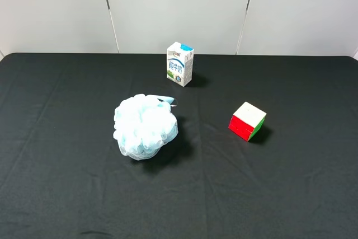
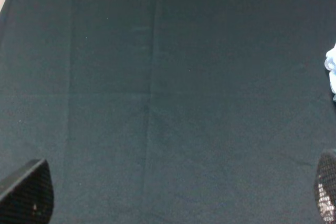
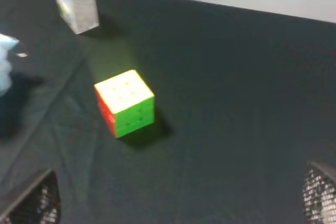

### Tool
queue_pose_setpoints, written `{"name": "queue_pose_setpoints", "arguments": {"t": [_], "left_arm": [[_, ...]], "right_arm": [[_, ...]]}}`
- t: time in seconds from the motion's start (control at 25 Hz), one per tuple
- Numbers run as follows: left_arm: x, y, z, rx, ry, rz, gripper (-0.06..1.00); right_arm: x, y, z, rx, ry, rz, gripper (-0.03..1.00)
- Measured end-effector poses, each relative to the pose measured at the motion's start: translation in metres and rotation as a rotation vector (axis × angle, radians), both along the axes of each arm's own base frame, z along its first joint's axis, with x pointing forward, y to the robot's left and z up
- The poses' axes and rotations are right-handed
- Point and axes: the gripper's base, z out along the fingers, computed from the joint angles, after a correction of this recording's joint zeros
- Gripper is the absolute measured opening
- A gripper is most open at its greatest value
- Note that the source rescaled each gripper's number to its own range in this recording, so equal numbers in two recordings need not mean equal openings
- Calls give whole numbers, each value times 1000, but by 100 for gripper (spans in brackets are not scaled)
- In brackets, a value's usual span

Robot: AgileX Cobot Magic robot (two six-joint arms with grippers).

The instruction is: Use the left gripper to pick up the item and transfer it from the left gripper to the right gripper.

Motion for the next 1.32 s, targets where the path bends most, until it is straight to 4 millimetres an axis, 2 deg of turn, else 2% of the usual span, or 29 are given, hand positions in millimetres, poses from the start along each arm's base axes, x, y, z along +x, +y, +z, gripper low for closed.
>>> {"name": "queue_pose_setpoints", "arguments": {"t": [0.52,1.32], "left_arm": [[0,0,0,1,0,1,100],[0,0,0,1,0,1,100]], "right_arm": [[-1,1,0,-1,-1,-246,99],[-1,1,0,-2,0,-256,99]]}}
